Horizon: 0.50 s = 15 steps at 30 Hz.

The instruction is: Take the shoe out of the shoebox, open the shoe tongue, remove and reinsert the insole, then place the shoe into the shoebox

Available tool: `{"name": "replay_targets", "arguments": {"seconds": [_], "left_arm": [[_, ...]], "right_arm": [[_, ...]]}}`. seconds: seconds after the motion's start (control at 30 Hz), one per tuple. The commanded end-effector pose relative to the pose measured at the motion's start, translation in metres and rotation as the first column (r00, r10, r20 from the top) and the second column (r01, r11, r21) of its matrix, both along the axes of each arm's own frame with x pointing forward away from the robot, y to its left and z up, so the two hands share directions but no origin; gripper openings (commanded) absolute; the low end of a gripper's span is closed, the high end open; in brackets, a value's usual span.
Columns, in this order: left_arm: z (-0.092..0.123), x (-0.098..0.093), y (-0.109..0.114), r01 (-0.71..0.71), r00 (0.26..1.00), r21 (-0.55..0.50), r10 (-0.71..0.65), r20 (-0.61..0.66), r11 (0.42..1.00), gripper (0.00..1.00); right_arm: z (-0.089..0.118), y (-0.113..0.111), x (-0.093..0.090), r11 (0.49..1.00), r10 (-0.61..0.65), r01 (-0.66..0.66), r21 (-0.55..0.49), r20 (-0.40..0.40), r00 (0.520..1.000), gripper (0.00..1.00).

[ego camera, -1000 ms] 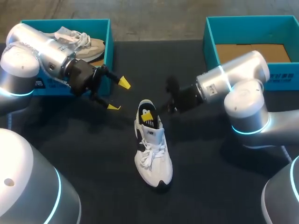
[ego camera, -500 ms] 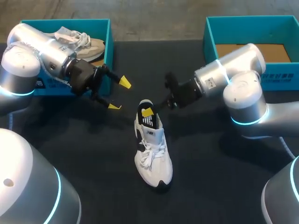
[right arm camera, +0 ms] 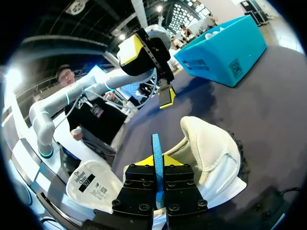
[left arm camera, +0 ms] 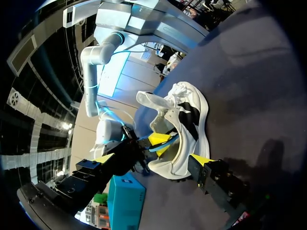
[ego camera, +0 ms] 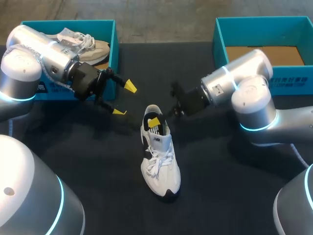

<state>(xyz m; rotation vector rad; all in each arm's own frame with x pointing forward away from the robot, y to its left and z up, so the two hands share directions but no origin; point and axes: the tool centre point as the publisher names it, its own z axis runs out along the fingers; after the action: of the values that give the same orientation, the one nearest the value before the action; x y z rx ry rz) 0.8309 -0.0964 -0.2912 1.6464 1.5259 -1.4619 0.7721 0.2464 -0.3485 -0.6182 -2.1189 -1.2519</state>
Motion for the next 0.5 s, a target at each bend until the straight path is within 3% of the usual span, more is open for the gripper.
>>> {"name": "replay_targets", "arguments": {"seconds": [0.03,0.43,0.5], "left_arm": [[-0.0004,0.0006,-0.0021,0.0,1.0,-0.001,0.0,0.002,1.0,1.0],[-0.001,0.0001,-0.0027,-0.001,1.0,-0.001,0.001,-0.001,1.0,1.0],[-0.0012,0.0006,-0.0028,-0.001,1.0,0.0,0.001,0.0,1.0,1.0]], "right_arm": [[-0.0047,0.0033,-0.0033,1.0,0.005,-0.005,-0.002,-0.009,1.0,0.0],[-0.0023,0.0077,-0.0041,0.999,0.024,-0.024,-0.029,-0.012,1.0,0.0],[0.0014,0.0079,-0.0027,0.999,0.024,-0.024,-0.033,-0.002,1.0,0.16]]}}
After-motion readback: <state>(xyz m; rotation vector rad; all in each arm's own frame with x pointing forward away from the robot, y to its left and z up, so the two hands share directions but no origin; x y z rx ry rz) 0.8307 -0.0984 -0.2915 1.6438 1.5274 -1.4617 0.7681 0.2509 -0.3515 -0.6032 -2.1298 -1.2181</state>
